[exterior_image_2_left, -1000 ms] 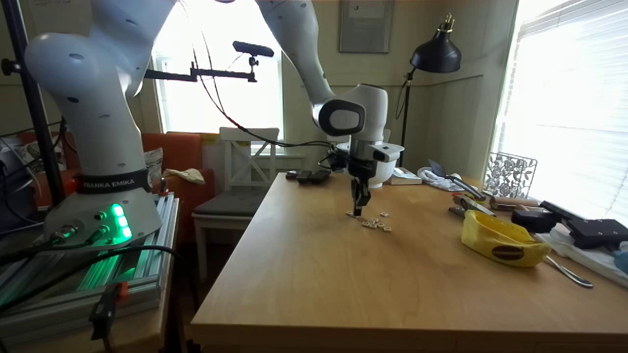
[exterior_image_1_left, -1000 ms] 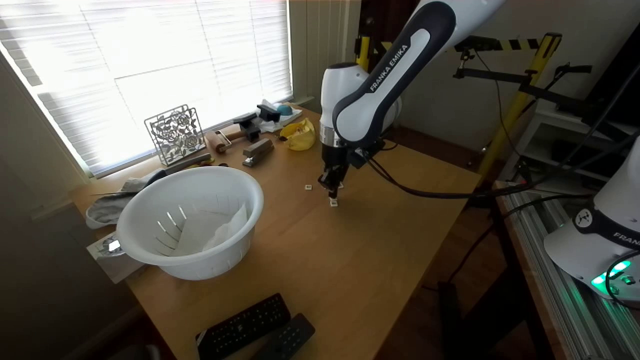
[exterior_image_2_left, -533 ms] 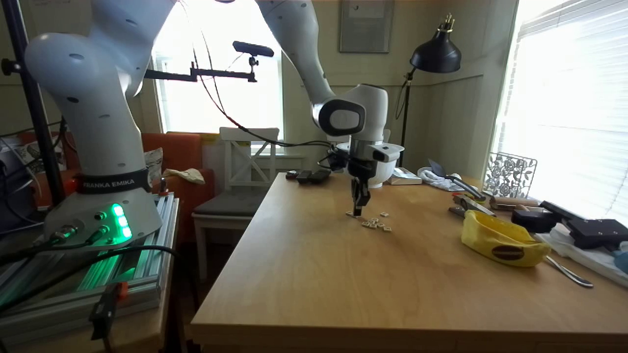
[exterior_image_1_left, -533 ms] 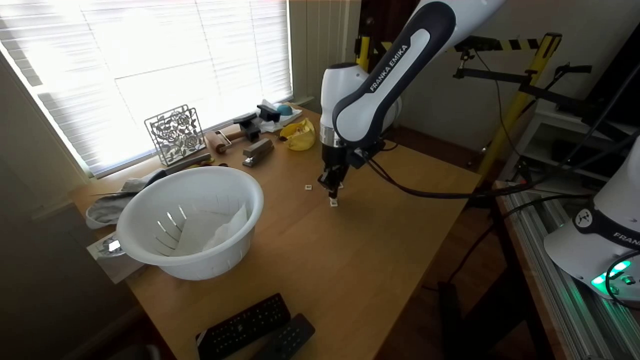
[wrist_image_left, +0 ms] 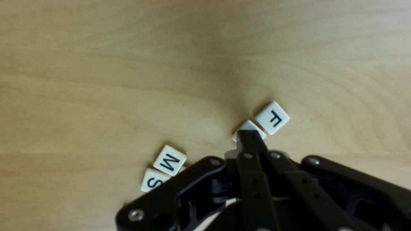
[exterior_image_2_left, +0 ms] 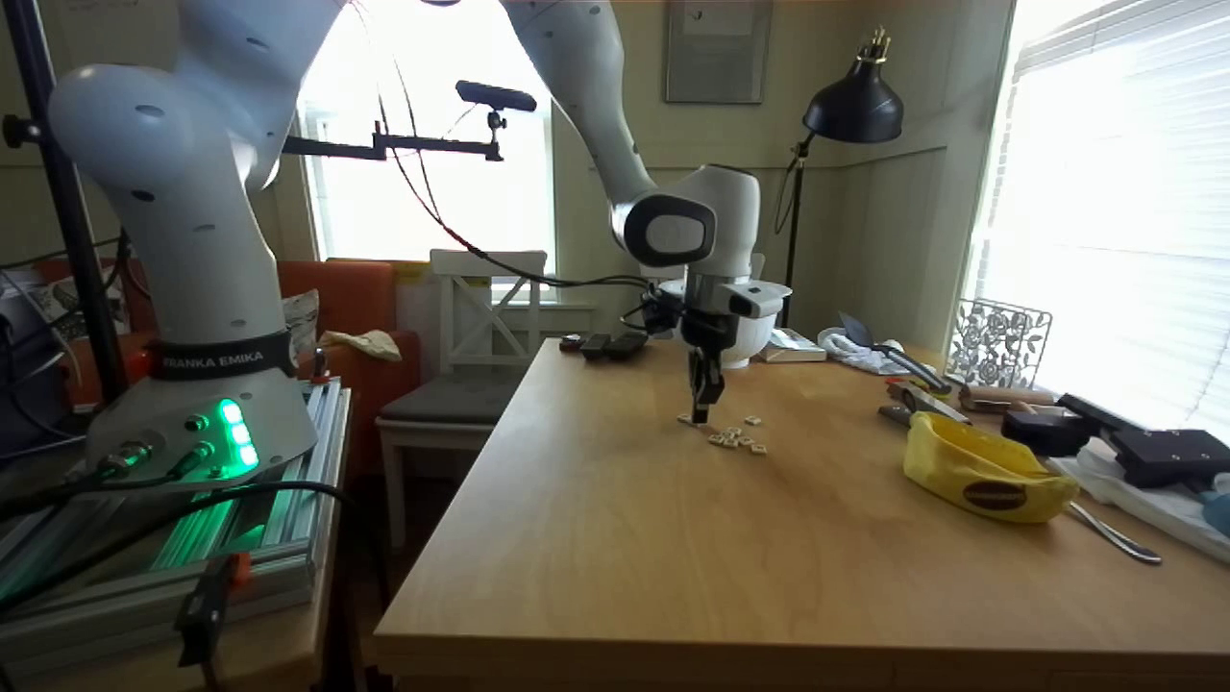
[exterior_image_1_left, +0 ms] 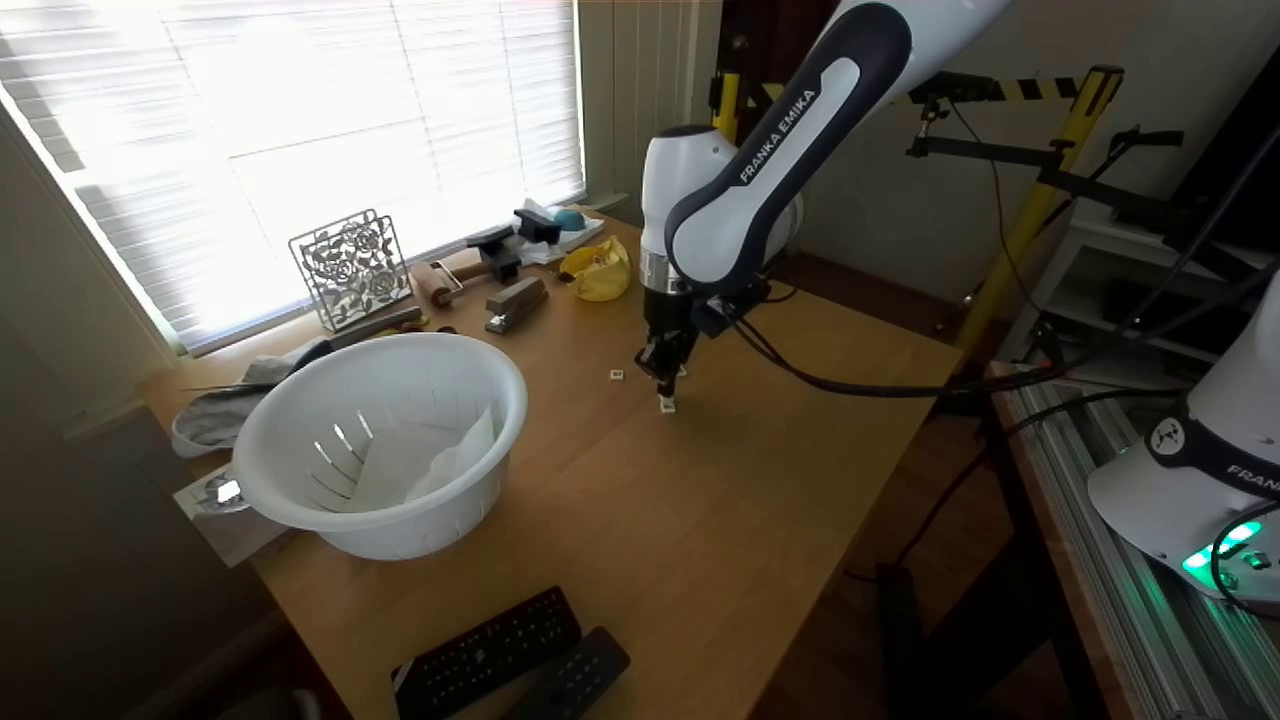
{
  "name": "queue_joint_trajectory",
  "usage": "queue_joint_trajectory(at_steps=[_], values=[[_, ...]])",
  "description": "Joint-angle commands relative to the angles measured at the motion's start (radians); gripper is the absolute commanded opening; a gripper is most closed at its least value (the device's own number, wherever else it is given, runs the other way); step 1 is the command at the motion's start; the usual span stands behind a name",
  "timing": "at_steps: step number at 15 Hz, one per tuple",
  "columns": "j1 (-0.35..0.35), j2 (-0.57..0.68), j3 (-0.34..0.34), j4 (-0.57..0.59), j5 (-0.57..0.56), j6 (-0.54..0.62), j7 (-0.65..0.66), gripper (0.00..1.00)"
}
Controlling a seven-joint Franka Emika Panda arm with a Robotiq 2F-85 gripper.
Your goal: Move the letters to the left
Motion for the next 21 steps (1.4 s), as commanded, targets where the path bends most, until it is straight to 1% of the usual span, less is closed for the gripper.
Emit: queue_joint_trajectory(at_steps=[1, 15, 21], values=[[0.002, 0.045, 0.008, 0.014, 0.036, -0.012, 0.008, 0.00], [0.004, 0.045, 0.007, 0.021, 0.036, -0.019, 0.020, 0.00], [-0.003, 0.013, 0.014, -0.003, 0.041, 0.015, 0.003, 0.00]])
